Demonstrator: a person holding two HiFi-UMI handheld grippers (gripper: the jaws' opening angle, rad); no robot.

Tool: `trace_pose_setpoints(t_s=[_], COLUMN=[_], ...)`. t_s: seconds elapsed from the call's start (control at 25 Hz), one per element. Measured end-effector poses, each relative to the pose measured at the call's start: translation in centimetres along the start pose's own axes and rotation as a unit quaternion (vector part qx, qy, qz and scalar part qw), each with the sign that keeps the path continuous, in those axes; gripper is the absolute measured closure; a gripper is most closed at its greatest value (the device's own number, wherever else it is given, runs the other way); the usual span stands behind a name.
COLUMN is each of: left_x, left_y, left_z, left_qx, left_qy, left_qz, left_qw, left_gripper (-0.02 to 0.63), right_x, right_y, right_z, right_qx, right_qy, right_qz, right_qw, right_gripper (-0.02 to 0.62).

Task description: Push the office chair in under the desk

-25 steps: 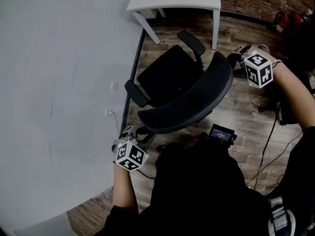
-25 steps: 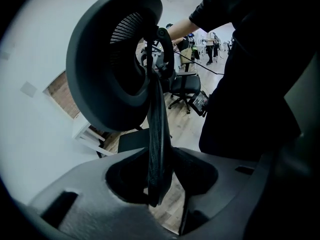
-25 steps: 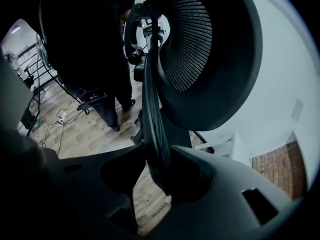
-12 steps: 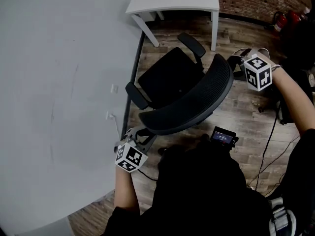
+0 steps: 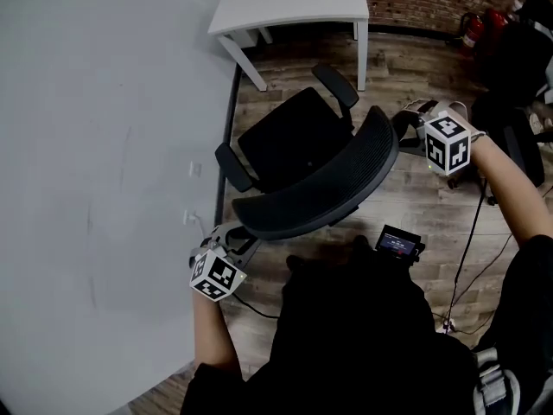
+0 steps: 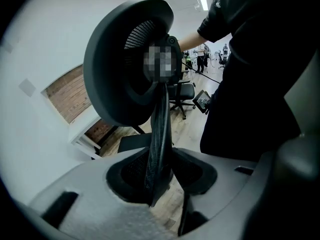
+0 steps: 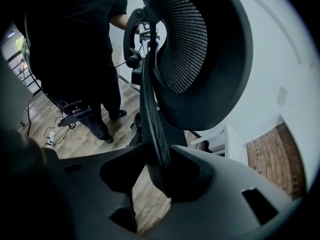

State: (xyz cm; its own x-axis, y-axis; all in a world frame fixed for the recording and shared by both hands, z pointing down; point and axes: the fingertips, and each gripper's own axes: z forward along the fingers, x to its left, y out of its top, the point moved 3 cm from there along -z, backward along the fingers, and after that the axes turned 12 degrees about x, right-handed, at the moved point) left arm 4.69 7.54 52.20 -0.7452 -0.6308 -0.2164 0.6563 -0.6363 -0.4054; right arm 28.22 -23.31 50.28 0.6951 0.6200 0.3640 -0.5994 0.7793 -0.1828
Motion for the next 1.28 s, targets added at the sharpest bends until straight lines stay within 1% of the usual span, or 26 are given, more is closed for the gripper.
trace_pose_setpoints(t_s=[0.16, 0.36, 0.56, 0.68, 0.84, 0.96, 1.12, 1.28], left_x=[0.0, 2.1, 4.2, 6.0, 8.9, 10.2, 11.8, 12.7], left_y=[-2.7, -5.2, -8.7, -10.3, -12.4, -13.8, -14.9, -15.3], left_z=[-0.5, -1.3, -2.1, -2.6, -2.8, -2.5, -2.6, -2.6], left_qx=[-0.010, -0.033, -0.052, -0.060, -0.076, -0.082, -0.090, -0.095], left_qy=[-0.006, -0.018, -0.031, -0.040, -0.049, -0.057, -0.067, -0.072], left_qz=[0.027, 0.072, 0.113, 0.135, 0.162, 0.179, 0.199, 0.214], left_qw=[0.9996, 0.9967, 0.9918, 0.9882, 0.9826, 0.9788, 0.9737, 0.9695], left_gripper=[0.466, 0.465, 0.463, 0.460, 0.457, 0.453, 0.449, 0.448], right_x=[2.7, 4.6, 6.8, 7.6, 7.4, 8.1, 8.5, 8.7], right_y=[2.7, 5.7, 10.0, 12.3, 15.3, 17.4, 19.6, 20.8], right_z=[-0.2, -0.6, -0.4, -0.3, 0.2, 0.8, 1.0, 1.2], right_qx=[0.010, 0.028, 0.057, 0.067, 0.079, 0.083, 0.089, 0.091], right_qy=[-0.009, -0.019, -0.027, -0.042, -0.064, -0.076, -0.091, -0.099], right_qz=[0.029, 0.073, 0.118, 0.154, 0.197, 0.225, 0.258, 0.281], right_qw=[1.000, 0.997, 0.991, 0.985, 0.975, 0.968, 0.958, 0.950], right_gripper=[0.437, 0.437, 0.442, 0.440, 0.436, 0.433, 0.427, 0.423])
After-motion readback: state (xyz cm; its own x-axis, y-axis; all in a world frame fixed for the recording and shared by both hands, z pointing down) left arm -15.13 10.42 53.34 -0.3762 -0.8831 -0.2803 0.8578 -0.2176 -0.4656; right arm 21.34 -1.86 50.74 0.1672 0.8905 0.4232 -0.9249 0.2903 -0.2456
